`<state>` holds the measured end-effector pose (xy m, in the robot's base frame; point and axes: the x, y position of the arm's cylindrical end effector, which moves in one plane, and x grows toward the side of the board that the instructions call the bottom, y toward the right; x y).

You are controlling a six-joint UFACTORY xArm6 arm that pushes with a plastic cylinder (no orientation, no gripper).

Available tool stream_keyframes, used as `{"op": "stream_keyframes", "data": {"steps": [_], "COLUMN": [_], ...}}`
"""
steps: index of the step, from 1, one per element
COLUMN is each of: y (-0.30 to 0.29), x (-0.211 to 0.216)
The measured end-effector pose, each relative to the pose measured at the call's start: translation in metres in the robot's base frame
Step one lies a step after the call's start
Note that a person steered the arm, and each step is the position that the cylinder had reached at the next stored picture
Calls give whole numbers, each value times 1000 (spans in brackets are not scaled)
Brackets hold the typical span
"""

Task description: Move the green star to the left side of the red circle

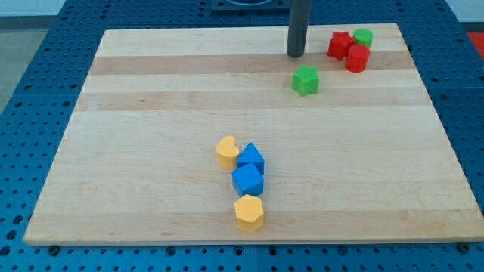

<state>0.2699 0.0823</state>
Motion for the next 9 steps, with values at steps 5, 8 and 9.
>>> {"op": "stream_keyframes", "data": {"steps": [5,8,9], "y": [-16,29,0], "x": [139,113,141]}}
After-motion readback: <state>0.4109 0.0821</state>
